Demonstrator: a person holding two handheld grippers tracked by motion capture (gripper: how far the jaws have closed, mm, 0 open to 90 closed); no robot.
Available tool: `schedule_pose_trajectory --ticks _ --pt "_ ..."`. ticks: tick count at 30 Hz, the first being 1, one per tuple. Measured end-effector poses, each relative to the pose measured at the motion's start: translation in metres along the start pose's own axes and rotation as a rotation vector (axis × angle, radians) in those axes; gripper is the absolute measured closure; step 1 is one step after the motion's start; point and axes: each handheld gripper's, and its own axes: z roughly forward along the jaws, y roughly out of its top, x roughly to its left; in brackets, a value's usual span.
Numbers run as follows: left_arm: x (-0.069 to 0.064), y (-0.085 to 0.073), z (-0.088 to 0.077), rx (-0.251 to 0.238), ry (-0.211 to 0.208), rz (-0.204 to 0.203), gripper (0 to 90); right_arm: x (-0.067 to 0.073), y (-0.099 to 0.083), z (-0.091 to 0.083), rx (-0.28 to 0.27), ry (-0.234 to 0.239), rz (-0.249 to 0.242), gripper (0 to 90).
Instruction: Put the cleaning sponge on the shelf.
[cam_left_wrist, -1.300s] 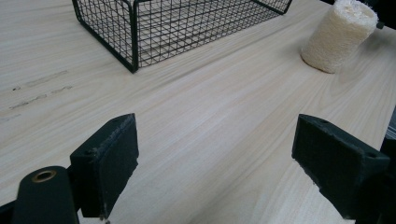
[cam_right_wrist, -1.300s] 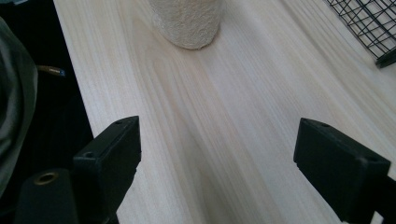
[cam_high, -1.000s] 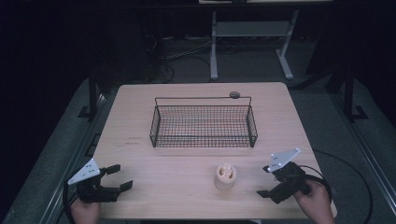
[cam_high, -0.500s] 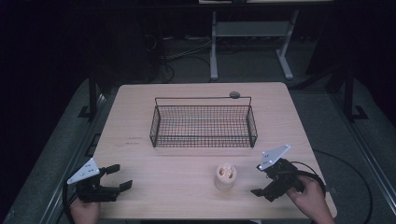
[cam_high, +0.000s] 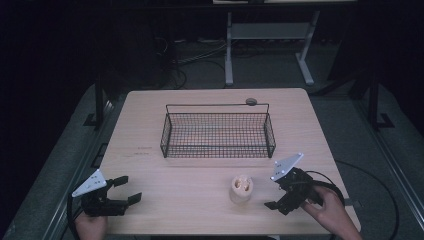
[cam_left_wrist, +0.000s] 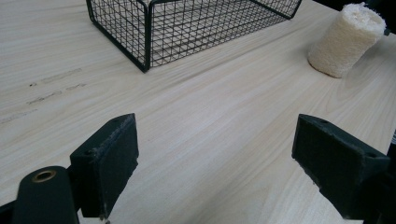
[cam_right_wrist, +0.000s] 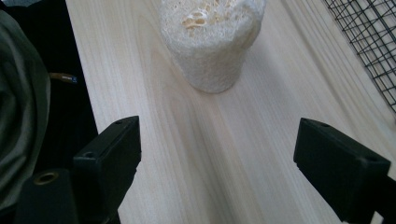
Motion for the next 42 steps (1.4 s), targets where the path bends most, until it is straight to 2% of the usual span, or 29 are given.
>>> schedule_pose_trajectory --ticks 19,28,42 --pt "0.001 0.0 -0.001 0.0 0.002 0.001 13.4 0.001 0.024 0.003 0.038 0.022 -0.061 14.7" --pt "0.002 0.0 -0.001 -0.001 0.002 0.0 13.4 0.002 0.04 0.011 0.065 0.026 -0.093 14.8" --pt "0.002 0.0 -0.002 -0.003 -0.002 -0.002 13.4 0.001 0.054 0.021 0.097 0.032 -0.12 15.1"
